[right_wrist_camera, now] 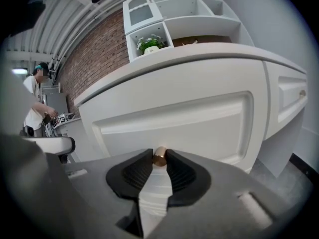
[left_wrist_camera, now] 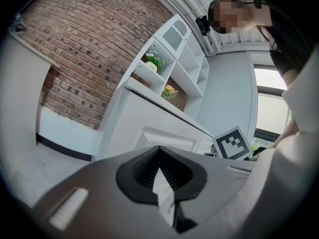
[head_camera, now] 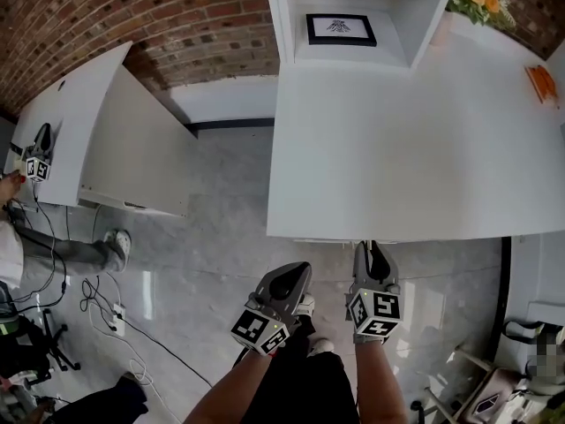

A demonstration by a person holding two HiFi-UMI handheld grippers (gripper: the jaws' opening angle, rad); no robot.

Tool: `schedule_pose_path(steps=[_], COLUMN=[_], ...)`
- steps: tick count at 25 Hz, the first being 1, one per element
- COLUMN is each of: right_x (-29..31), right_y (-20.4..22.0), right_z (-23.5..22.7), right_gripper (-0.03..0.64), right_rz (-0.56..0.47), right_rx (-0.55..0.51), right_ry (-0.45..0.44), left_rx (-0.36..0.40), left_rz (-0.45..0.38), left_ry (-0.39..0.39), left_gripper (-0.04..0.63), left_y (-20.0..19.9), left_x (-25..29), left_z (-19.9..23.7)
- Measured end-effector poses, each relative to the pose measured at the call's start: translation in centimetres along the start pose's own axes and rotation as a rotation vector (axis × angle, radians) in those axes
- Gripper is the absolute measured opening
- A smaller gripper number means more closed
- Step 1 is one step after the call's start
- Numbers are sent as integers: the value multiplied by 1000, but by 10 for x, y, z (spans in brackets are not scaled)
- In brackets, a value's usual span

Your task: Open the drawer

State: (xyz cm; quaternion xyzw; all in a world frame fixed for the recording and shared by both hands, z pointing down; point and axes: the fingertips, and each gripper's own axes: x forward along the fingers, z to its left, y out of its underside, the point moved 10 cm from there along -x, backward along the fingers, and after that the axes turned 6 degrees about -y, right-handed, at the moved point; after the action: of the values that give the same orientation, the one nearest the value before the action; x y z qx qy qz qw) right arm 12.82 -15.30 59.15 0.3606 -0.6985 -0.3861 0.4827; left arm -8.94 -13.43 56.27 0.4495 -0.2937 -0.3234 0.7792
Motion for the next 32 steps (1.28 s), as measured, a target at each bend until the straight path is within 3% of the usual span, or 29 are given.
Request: schedule_pose_path(steps=[27,32], right_x=[-32,-24], right_y=[8,9], right_z=[6,7], right_gripper=[75,87], right_rz=[62,81], right_rx=[-2,14], right_ry=[-42,-17], left_rx=[-7,-12], left_rz=[-14,-8], left_ry=[-96,-109], left_gripper=[2,2], left_y=[3,8], left_x=[-47,-50], left_z=[-22,-21])
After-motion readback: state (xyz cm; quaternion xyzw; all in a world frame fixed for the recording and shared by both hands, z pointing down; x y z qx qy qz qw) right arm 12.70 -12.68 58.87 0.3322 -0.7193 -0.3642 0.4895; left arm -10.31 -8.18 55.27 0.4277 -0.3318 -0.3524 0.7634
